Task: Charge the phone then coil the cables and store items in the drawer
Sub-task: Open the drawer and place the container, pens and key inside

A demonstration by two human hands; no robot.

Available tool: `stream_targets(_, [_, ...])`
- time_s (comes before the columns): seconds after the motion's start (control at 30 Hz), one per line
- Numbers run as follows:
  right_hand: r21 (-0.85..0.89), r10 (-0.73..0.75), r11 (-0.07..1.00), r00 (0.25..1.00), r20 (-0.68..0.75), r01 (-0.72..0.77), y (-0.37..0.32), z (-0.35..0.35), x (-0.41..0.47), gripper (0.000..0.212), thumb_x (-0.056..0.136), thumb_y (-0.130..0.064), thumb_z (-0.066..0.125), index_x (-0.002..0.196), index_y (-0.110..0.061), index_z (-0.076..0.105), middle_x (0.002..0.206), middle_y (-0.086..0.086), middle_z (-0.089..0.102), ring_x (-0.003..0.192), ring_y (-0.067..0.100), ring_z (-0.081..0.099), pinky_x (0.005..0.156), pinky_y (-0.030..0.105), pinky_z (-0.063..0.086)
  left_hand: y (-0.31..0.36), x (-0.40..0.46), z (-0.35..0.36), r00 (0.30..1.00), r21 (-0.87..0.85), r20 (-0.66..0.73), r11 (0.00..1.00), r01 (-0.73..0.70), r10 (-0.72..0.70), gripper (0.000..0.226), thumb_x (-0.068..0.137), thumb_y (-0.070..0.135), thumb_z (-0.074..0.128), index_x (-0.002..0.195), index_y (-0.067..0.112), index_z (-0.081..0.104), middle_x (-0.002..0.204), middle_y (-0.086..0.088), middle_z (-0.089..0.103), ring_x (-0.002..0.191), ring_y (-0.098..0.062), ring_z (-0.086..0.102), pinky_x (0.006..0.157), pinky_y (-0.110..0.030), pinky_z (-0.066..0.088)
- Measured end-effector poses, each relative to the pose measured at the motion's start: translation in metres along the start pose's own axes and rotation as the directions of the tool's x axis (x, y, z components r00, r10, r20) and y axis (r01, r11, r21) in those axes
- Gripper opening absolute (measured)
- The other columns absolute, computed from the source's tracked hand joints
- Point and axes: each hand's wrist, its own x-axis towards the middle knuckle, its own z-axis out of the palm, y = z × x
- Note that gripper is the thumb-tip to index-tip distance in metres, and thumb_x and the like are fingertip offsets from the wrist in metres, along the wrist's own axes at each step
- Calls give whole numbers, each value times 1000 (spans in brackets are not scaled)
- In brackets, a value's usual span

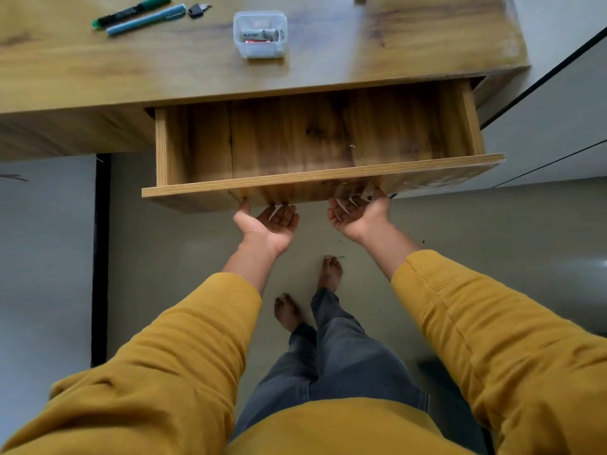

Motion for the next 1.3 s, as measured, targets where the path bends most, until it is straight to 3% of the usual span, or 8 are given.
stream_targets(0.2, [-66,-24,998,1000,-3,23,21,-15,-38,52,101,-51,47,131,-10,61,135,19,64,118,35,63,98,48,49,-21,-30,-14,999,202,22,978,43,-48,49,106,45,49,129,4,63,129,-18,70,121,-36,63,114,-51,46])
stream_targets(0.33, [-466,5,885,999,44,16,28,-18,-82,49,107,-46,47,129,-7,66,126,14,66,111,28,63,91,41,52,-29,-59,-16,988,554,149,825,-112,34,32,109,30,50,109,6,70,105,-14,75,97,-28,73,91,-41,59])
stream_targets(0.47, [-788,-321,432,892,319,438,20,-6,-121,27,106,-31,57,108,-10,75,104,8,77,94,23,70,78,35,54,-19,-81,-3,725,689,490,295,-662,483,22,104,24,58,96,12,75,87,-3,76,80,-18,72,73,-33,59])
stream_targets(0.6, [-697,-569,-230,487,663,679,3,21,-118,21,101,-30,61,94,-16,75,85,-3,74,79,14,69,70,28,56,0,-78,34,400,650,740,-424,-631,540,22,99,36,59,98,23,76,94,8,75,89,-10,69,78,-32,58])
stream_targets(0.7, [-611,-491,-559,370,789,561,-15,41,-90,27,99,-36,57,107,-18,76,99,-1,75,94,16,67,83,37,59,8,-67,61,449,599,798,-607,-521,402,26,103,34,57,115,23,76,113,4,75,100,-9,66,82,-32,56])
stream_targets(0.93, [-498,-267,-837,625,733,228,-33,33,-52,52,108,-55,29,98,-23,68,101,7,74,92,27,65,74,39,42,0,-40,60,625,516,736,-814,-268,261,46,109,44,37,115,16,73,114,-14,73,98,-31,65,78,-38,45])
stream_targets(1.03, [-458,-269,-868,594,758,191,-27,28,-57,58,109,-53,22,100,-26,73,103,9,75,94,28,65,76,39,32,-7,-41,48,551,421,793,-887,-189,259,59,112,46,25,98,16,74,100,-14,75,80,-29,60,70,-37,38])
stream_targets(1.3, [-413,-199,-887,633,748,209,-16,7,-69,58,110,-53,19,100,-28,70,108,12,75,97,32,66,77,41,34,-17,-46,27,589,373,783,-908,-189,199,58,110,47,24,90,19,70,89,-10,71,71,-25,53,65,-36,34])
